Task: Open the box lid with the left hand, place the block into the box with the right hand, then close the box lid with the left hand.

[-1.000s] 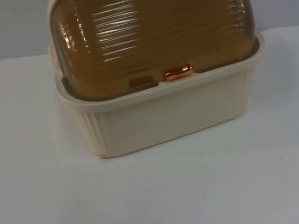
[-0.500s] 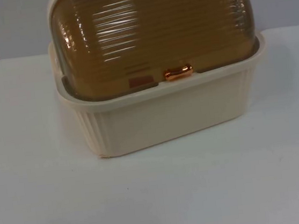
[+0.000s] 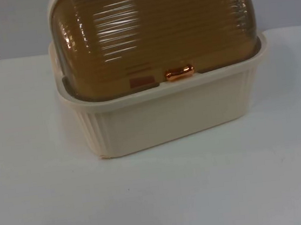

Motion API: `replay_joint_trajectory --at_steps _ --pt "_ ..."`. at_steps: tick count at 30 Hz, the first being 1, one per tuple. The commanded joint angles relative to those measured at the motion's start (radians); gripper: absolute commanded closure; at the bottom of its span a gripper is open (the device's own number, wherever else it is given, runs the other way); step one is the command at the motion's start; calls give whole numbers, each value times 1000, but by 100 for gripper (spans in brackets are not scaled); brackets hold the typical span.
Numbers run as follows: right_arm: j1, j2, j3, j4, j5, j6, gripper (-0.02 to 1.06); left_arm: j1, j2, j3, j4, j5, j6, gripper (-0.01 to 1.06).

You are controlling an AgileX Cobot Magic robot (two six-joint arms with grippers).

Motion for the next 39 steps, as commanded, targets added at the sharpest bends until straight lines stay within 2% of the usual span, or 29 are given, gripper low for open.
replay_joint_trajectory --at_steps 1,39 --pt "5 -2 1 4 -14 0 -1 5 -2 6 -8 -13 -9 0" --pt "5 -2 1 5 -15 6 -1 5 -2 6 -14 -13 -30 0"
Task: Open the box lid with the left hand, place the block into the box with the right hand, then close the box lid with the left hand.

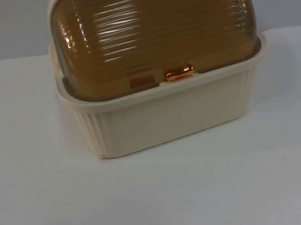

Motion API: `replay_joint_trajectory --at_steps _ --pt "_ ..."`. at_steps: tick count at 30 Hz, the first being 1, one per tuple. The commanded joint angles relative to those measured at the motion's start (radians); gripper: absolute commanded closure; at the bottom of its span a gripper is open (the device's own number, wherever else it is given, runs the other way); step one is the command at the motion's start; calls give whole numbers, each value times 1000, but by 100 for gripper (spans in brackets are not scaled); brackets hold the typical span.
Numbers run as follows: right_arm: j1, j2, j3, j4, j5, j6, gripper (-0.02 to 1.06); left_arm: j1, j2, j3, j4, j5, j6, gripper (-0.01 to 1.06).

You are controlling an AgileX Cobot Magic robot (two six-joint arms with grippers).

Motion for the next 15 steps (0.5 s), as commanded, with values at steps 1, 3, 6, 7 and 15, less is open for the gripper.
replay_joint_trajectory --at_steps 1,3,6,7,15 --pt "5 -2 1 5 -12 4 -1 5 -2 6 -15 -11 -7 0" --pt "5 -2 1 5 -12 4 -1 5 -2 6 -18 -11 -9 0" --pt "5 -2 1 5 -12 4 -1 5 -2 6 -25 -11 -9 0" --pt "5 -2 1 5 -12 4 -1 5 -2 6 -41 -11 -9 0" --pt "5 -2 1 5 -12 4 -1 5 -2 6 -48 -11 -9 0"
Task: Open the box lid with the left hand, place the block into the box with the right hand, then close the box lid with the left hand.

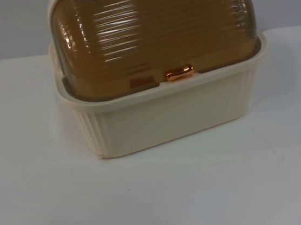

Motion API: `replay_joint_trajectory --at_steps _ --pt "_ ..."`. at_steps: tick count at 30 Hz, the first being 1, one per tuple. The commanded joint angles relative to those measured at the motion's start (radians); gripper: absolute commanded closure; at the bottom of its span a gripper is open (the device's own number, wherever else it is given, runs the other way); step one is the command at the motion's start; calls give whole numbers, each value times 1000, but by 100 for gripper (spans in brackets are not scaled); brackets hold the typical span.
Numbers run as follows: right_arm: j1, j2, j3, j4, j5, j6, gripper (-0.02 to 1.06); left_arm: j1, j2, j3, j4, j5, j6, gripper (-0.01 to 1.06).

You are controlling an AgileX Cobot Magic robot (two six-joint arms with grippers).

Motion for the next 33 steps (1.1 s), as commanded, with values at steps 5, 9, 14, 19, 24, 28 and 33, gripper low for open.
replay_joint_trajectory --at_steps 5,9,14,19,24,28,33 --pt "5 -2 1 5 -12 4 -1 5 -2 6 -18 -11 -14 0" --pt "5 -2 1 5 -12 4 -1 5 -2 6 7 -11 -39 0" --pt "5 -2 1 5 -12 4 -1 5 -2 6 73 -11 -126 0" --pt "5 -2 1 5 -12 4 -1 5 -2 6 73 -11 -96 0" --pt "5 -2 1 5 -12 4 -1 5 -2 6 48 -11 -27 0" --pt "5 -2 1 5 -12 4 -1 5 -2 6 40 -11 -35 0" --pt "5 -2 1 5 -12 4 -1 5 -2 6 40 -11 -35 0"
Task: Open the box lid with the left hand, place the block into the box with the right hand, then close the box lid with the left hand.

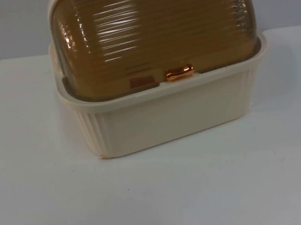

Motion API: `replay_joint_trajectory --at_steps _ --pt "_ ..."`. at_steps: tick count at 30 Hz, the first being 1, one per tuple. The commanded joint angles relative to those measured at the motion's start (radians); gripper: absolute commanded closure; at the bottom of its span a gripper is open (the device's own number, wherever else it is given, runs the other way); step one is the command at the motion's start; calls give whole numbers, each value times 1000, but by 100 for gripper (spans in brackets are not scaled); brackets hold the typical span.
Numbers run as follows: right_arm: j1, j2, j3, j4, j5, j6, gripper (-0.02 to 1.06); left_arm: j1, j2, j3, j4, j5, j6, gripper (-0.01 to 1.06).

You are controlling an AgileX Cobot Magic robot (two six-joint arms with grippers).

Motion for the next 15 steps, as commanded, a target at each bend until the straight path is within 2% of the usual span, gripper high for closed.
replay_joint_trajectory --at_steps 1,15 --pt "5 -2 1 5 -12 4 -1 5 -2 6 -11 -11 3 0" --pt "7 -2 1 -4 -12 -9 -1 5 -2 6 -11 -11 3 0"
